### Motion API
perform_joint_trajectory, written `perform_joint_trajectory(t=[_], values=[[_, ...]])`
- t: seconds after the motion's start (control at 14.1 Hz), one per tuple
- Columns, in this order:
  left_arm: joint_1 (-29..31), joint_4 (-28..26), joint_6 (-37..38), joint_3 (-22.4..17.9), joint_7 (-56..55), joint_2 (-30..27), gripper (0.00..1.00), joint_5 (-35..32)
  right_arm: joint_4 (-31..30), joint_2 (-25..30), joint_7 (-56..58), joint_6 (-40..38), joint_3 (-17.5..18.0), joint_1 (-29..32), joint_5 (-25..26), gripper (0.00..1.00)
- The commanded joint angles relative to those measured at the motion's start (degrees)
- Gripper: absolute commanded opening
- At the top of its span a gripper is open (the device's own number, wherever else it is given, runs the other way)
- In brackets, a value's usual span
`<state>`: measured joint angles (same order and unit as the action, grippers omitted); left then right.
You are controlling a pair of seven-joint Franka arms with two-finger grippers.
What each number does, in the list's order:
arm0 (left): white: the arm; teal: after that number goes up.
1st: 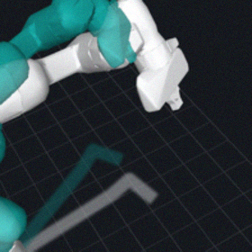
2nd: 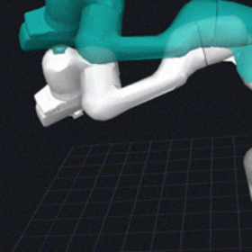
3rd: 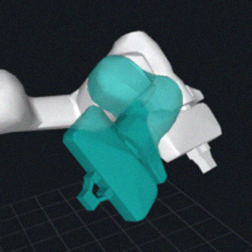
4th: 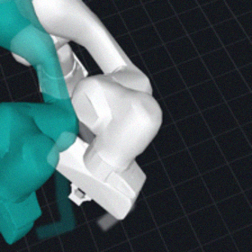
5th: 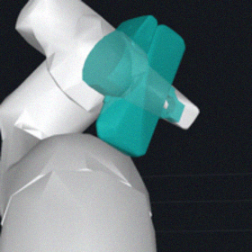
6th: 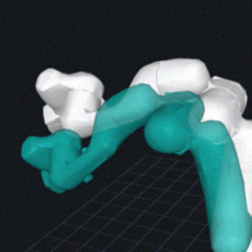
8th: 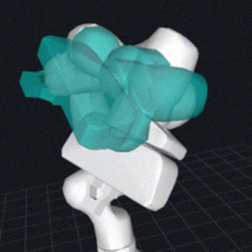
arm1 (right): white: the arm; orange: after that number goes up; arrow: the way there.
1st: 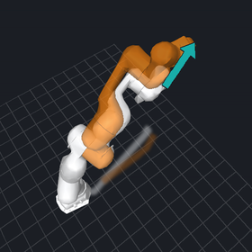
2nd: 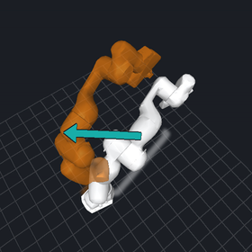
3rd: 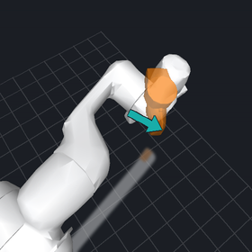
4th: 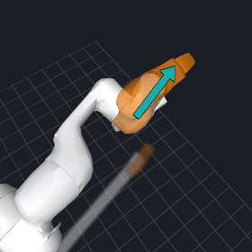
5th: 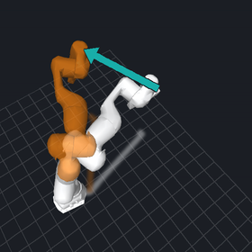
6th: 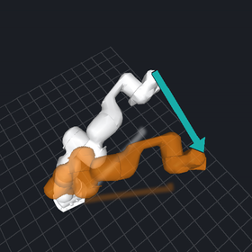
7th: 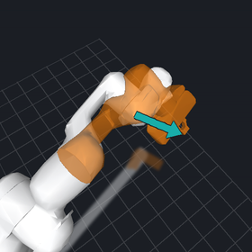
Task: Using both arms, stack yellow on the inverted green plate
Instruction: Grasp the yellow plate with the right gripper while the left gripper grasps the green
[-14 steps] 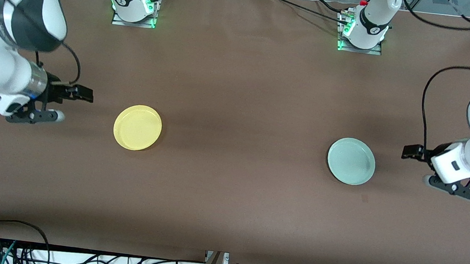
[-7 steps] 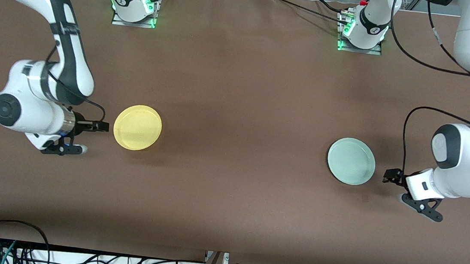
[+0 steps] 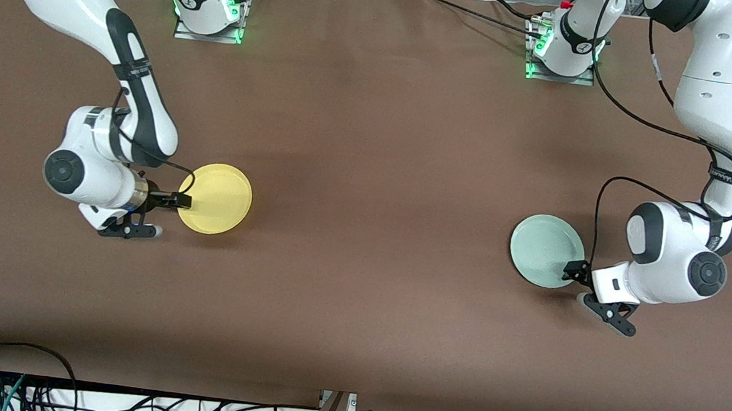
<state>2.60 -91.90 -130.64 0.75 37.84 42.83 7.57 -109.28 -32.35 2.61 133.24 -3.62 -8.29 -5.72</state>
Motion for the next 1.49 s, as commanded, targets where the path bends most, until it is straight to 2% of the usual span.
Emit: perform_joint_trajectory(t=[0.0, 0.07, 0.14, 0.21, 0.28, 0.43, 0.5, 0.85, 1.07, 1.21, 1.42], values=[[-0.05, -1.79, -1.63, 0.13, 3.55, -0.64, 1.0, 1.31, -6.02, 2.11, -1.38, 4.39, 0.63, -1.02, -0.78, 0.99], [-0.05, -1.88, -1.64, 0.22, 4.34, -0.21, 0.79, 1.4, -5.85, 2.2, -1.47, 4.05, 0.63, -1.11, -0.78, 0.91], [-0.14, -1.88, -1.55, 0.22, 4.35, 0.06, 0.5, 1.4, -5.68, 2.46, -1.99, 3.78, 0.63, -1.11, -0.78, 0.69], [-0.05, -1.88, -1.46, 0.22, 4.52, 0.06, 0.22, 1.4, -5.59, 2.73, -3.91, 3.26, 0.63, -1.11, -0.78, 0.51], [0.03, -1.88, -1.29, 0.22, 4.53, 0.06, 0.0, 1.31, -5.41, 2.73, -5.41, 3.08, 0.63, -1.11, -0.78, 0.34], [0.12, -2.49, -0.06, 0.22, 4.61, -0.03, 0.0, 1.14, -5.32, 2.99, -5.78, 3.08, 0.63, -1.11, -0.78, 0.03], [0.03, -2.41, -0.05, 0.22, 4.61, -0.29, 0.0, 0.79, -5.32, 3.08, -5.86, 2.9, 0.63, -1.11, -0.78, 0.0], [-1.89, -1.71, 2.58, 0.22, 4.26, -4.15, 0.0, 0.0, -2.35, 3.17, -5.77, -2.27, 0.54, -1.11, -0.78, 0.0], [-6.98, -0.04, 5.2, 0.13, 0.16, -7.66, 0.0, -13.94, 2.91, 3.52, -5.77, -7.01, 0.19, -0.94, -0.78, 0.0], [-9.09, 4.6, 11.16, 0.4, -4.86, -7.67, 0.0, -17.22, 7.4, 3.52, -5.51, -11.22, -0.16, -0.24, -0.96, 0.0], [-15.33, 10.93, 18.65, -0.22, -11.0, -7.5, 0.0, -27.91, 13.47, 3.52, -5.42, -16.6, -0.34, 1.96, -6.39, 0.0]])
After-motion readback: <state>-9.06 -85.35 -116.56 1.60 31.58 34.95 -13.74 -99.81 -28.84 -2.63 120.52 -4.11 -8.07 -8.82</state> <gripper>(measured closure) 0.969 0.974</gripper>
